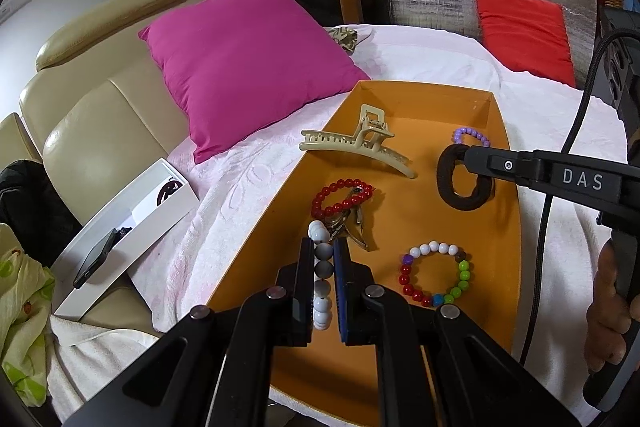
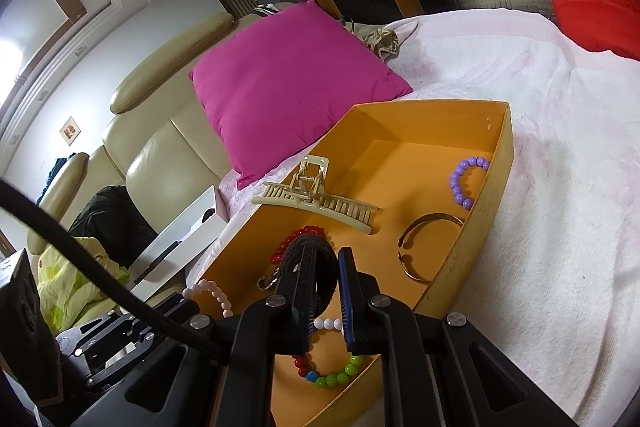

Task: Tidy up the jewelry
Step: 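Carry the white bracelet and hair tie into the orange box and open both tools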

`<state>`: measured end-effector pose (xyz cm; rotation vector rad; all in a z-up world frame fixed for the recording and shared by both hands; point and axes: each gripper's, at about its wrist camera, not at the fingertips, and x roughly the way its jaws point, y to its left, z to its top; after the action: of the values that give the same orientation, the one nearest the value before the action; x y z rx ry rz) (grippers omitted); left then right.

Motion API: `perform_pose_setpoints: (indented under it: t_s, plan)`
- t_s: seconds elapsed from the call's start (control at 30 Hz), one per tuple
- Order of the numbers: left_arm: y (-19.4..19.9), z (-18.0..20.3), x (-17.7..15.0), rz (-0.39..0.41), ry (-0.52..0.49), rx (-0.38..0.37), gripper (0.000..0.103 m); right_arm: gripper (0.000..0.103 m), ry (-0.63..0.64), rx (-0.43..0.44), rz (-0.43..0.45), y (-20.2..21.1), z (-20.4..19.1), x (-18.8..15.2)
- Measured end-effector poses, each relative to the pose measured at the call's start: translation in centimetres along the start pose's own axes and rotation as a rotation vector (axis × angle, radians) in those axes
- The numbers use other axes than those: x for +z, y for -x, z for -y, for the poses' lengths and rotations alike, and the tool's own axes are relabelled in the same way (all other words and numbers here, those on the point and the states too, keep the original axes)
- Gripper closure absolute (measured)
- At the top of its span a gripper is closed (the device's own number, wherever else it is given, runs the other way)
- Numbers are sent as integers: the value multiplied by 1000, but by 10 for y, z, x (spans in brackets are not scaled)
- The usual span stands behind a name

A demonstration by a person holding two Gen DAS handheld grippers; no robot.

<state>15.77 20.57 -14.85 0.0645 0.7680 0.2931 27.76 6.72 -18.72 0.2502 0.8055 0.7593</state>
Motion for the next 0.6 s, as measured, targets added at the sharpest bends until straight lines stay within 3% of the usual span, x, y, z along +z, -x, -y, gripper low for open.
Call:
perform_pose_setpoints:
  t_s: [0.6]
  plan:
    - [-11,-3,-3,-32,3,30,93,91,7,-21,-45,-18,-1,-6]
